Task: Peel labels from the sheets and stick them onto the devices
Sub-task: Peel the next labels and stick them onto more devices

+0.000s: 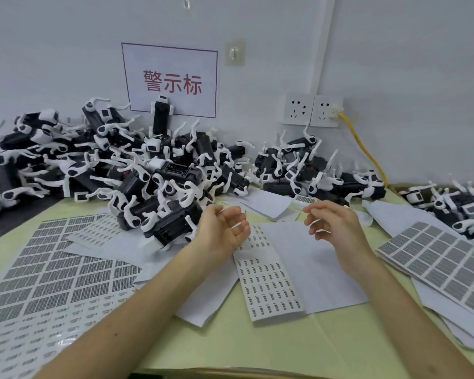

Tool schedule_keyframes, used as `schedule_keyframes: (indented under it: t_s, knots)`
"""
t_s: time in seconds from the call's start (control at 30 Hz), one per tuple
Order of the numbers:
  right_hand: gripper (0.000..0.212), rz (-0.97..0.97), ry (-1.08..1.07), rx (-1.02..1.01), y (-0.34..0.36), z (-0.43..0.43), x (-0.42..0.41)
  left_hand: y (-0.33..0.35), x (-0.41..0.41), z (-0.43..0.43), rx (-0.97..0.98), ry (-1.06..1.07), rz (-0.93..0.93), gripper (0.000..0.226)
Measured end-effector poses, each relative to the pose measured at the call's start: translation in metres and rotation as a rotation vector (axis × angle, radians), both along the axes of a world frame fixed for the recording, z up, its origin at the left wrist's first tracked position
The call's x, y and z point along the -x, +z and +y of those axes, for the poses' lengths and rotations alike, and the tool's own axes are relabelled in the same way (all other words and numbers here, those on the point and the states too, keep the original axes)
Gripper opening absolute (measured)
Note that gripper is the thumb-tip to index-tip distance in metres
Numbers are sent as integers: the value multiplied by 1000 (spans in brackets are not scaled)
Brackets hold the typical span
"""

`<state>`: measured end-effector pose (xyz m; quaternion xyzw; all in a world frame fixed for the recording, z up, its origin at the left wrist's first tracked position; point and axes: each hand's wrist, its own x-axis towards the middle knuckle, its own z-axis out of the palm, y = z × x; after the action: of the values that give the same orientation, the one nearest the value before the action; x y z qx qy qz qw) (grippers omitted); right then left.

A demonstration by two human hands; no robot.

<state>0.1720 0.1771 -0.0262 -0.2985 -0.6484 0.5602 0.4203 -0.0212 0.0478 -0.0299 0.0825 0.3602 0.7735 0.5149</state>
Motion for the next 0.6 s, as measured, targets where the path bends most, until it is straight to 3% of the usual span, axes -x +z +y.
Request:
schedule_keyframes:
  t_s: [0.13,0.3,0.43,0.53,0.6]
  knots:
    - [21,-12,9,0,0,0,0,1,-7,-1,-4,-232,285,62]
    - [19,-74,75,-15,-1,-4,3,-1,-20,-5,-103,-509,610,54]
    - [27,-132,329,22,-4,-9,8,-6,-29,-7,-163,-674,919,50]
    - [46,-117,533,100,-6,-14,9,-8,-35,-9,-164,-723,1000,45]
    - [40,-126,548,86,-6,-19,10,-9,-37,-7,-125,-733,1061,43]
